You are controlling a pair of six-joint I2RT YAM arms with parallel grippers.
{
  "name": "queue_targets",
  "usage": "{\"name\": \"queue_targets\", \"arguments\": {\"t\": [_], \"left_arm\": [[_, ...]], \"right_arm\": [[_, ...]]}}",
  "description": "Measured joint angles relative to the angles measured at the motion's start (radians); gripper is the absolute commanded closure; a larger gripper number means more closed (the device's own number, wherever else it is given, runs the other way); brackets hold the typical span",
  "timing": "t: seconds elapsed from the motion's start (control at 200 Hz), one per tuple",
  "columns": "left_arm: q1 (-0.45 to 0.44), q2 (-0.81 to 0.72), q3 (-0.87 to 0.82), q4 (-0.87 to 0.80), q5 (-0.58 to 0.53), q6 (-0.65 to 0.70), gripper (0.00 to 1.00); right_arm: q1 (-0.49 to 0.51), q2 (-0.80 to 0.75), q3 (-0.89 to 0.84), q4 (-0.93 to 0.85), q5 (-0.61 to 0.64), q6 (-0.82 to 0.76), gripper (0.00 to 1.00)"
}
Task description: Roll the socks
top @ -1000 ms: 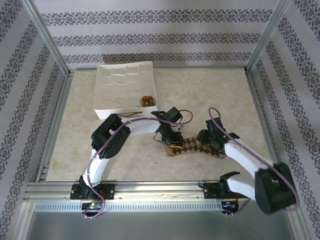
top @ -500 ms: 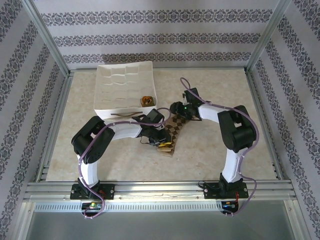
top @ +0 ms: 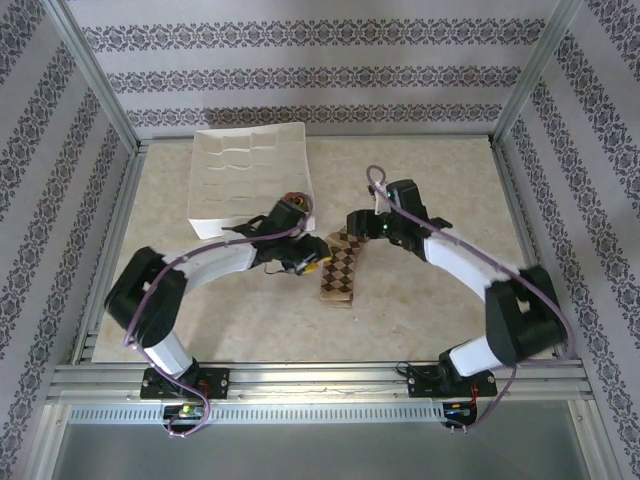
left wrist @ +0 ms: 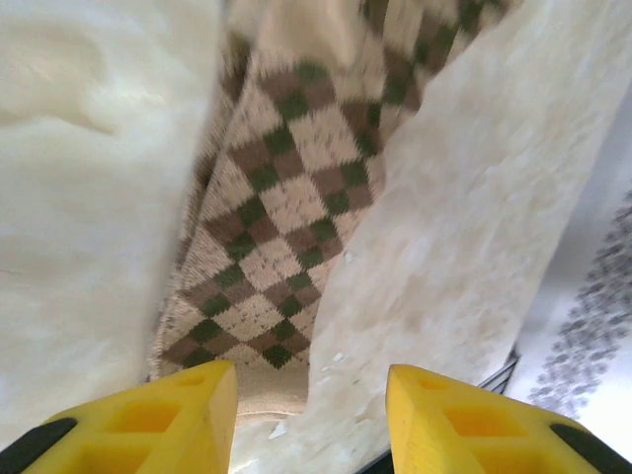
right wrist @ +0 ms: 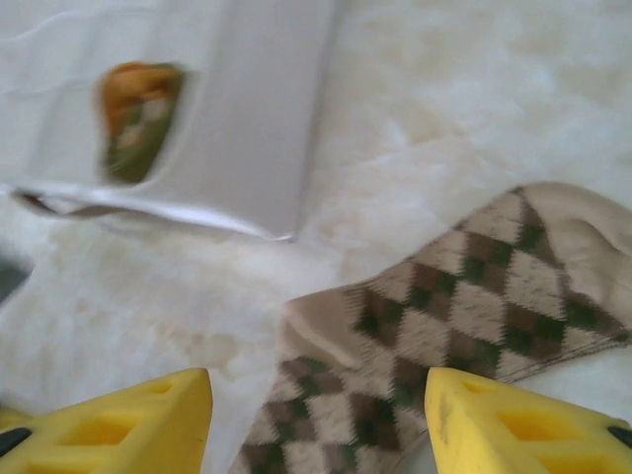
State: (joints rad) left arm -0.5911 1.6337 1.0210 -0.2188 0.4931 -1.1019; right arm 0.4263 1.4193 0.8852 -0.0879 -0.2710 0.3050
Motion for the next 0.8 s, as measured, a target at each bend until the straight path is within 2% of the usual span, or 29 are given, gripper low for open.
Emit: {"name": "queue_targets", "arguments": {"t": [0.08,0.175,0.26,0.39,0.57,0.799], "left_arm": [[0.058,-0.042,-0.019,-0.018,0.0,0.001,0.59],[0.126,-0.078,-0.063,-0.034,0.002,0.002,0.6],[0.186,-0.106,-0.11,-0.057,0.01,0.009,0.61],[0.246,-0.13,-0.154,-0.085,0.024,0.025,0.61],[0.252,-0.143,-0.189,-0.082,0.041,0.027,0.61],[0.252,-0.161,-0.234,-0.077,0.053,0.02,0.61]], "right_arm": [[0.151,-0.075,-0.035,-0.017,0.082,-0.11,0.4],[0.335,-0.093,-0.063,-0.045,0.15,-0.273,0.36],[0.424,-0.093,-0.09,-0.074,0.19,-0.416,0.32],[0.441,-0.089,-0.094,-0.156,0.207,-0.647,0.3],[0.44,-0.04,-0.093,-0.3,0.207,-0.92,0.29],[0.441,0.016,-0.102,-0.346,0.229,-1.032,0.29]]}}
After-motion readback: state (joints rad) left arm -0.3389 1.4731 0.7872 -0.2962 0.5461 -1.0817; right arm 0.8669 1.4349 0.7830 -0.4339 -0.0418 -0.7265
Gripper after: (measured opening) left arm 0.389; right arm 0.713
